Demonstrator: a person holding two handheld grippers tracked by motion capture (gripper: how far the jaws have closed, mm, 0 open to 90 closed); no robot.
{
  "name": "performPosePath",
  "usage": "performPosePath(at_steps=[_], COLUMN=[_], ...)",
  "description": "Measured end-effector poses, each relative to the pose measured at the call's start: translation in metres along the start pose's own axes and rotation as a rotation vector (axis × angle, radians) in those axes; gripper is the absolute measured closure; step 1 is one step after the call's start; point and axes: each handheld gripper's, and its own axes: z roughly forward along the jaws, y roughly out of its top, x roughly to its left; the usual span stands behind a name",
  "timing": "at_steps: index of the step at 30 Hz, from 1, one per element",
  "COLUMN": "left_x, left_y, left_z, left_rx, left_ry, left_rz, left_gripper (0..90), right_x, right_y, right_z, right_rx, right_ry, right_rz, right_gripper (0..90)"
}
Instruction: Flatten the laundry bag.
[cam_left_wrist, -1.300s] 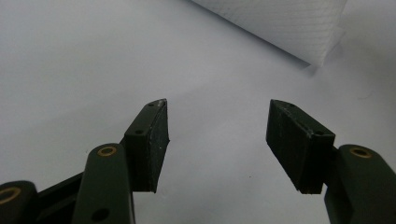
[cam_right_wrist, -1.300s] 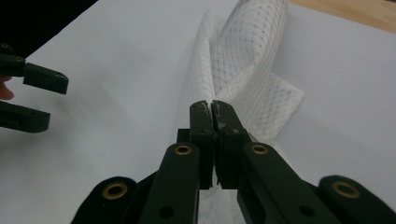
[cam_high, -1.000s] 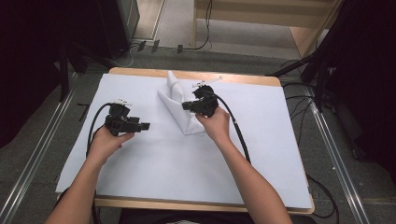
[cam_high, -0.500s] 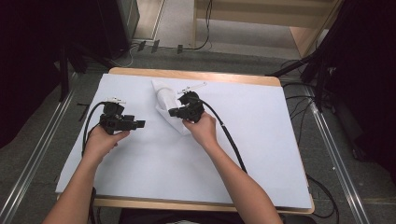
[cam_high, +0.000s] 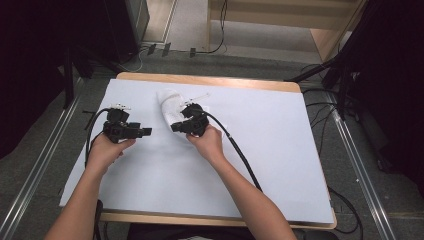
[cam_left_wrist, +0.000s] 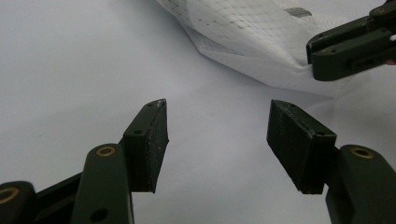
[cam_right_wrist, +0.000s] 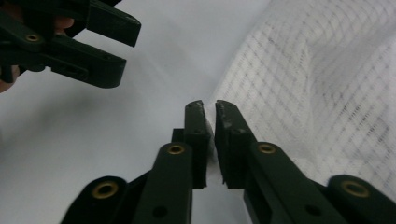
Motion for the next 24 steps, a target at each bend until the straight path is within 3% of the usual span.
performPosePath(at_steps=[5, 9, 12, 19, 21, 24], left_x=[0.004, 0.004, 0.0, -0.006, -0.01, -0.014], left_y=[0.0, 0.001, 0.003, 0.012, 0.018, 0.027], left_z=[-0.001, -0.001, -0.001, 0.007, 0.009, 0.01], left_rx=[-0.004, -0.007, -0.011, -0.006, 0.007, 0.014], left_ry=[0.001, 0.004, -0.001, -0.038, -0.031, -0.025], left_rz=[-0.009, -0.011, -0.008, -0.008, 0.015, 0.029], left_gripper=[39.2, 39.2, 39.3, 39.4, 39.4, 39.2], right_x=[0.008, 0.012, 0.011, -0.014, -0.023, -0.041], right_y=[0.003, 0.006, 0.007, -0.014, -0.023, -0.033], right_z=[-0.011, -0.031, -0.046, -0.067, -0.069, -0.07], right_rx=[-0.011, -0.038, -0.036, -0.031, -0.024, -0.006], right_ry=[0.004, -0.003, -0.034, -0.084, -0.115, -0.138], right_rz=[-0.026, -0.037, -0.055, -0.021, -0.017, 0.033], right_gripper=[67.4, 68.8, 74.3, 87.0, 90.0, 90.0])
